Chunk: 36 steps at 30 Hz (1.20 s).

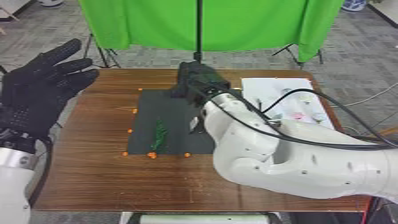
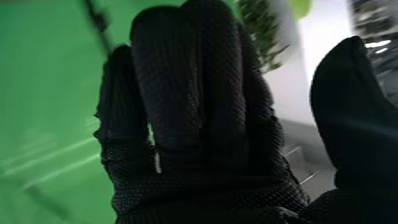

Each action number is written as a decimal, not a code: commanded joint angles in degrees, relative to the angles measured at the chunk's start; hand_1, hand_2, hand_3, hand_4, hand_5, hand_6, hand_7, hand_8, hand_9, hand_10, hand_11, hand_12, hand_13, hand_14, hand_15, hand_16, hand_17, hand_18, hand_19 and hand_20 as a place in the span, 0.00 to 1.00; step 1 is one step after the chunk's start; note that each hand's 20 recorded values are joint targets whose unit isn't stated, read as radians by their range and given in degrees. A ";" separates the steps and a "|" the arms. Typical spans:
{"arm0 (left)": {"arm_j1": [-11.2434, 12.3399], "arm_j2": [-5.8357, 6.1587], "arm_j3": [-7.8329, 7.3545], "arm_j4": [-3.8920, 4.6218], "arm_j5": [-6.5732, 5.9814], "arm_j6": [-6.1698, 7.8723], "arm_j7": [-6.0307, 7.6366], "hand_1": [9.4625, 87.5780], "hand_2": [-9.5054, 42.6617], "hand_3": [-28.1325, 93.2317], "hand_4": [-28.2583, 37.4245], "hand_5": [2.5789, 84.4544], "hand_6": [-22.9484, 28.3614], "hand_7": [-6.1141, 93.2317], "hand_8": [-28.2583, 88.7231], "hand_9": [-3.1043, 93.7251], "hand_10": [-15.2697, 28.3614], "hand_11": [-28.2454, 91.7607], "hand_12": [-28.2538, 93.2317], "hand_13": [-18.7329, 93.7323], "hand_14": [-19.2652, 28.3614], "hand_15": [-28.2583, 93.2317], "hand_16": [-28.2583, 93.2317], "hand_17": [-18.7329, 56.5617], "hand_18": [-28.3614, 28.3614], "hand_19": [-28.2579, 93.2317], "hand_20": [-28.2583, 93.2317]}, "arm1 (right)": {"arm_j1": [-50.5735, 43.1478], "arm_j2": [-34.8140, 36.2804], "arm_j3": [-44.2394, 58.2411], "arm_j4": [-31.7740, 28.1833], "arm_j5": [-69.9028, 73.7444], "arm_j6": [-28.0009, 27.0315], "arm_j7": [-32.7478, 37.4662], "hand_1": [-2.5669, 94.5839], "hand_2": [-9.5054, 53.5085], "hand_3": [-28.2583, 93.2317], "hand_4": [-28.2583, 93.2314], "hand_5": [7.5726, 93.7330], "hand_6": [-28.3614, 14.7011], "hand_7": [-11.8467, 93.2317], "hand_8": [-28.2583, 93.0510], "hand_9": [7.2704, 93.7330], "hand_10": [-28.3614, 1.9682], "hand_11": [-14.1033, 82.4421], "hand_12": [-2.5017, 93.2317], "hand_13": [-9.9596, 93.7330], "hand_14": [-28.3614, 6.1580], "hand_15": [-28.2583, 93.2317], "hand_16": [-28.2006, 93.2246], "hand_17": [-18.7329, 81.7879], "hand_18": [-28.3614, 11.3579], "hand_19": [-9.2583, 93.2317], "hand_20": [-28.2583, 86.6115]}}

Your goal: Arrange flowers

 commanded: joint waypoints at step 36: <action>13.81 -6.00 -0.78 -0.20 -1.45 0.23 2.83 0.14 0.33 0.86 0.00 0.37 0.60 0.21 0.16 0.33 0.81 0.46 0.32 0.36 0.98 0.65 0.15 0.10 0.95 0.67 0.30 | -95.38 14.13 75.11 -9.56 -20.64 3.99 16.49 0.36 0.07 0.79 0.03 0.53 0.49 0.19 0.15 0.79 0.33 0.38 0.17 0.83 0.43 0.70 0.32 0.54 0.08 0.99 0.08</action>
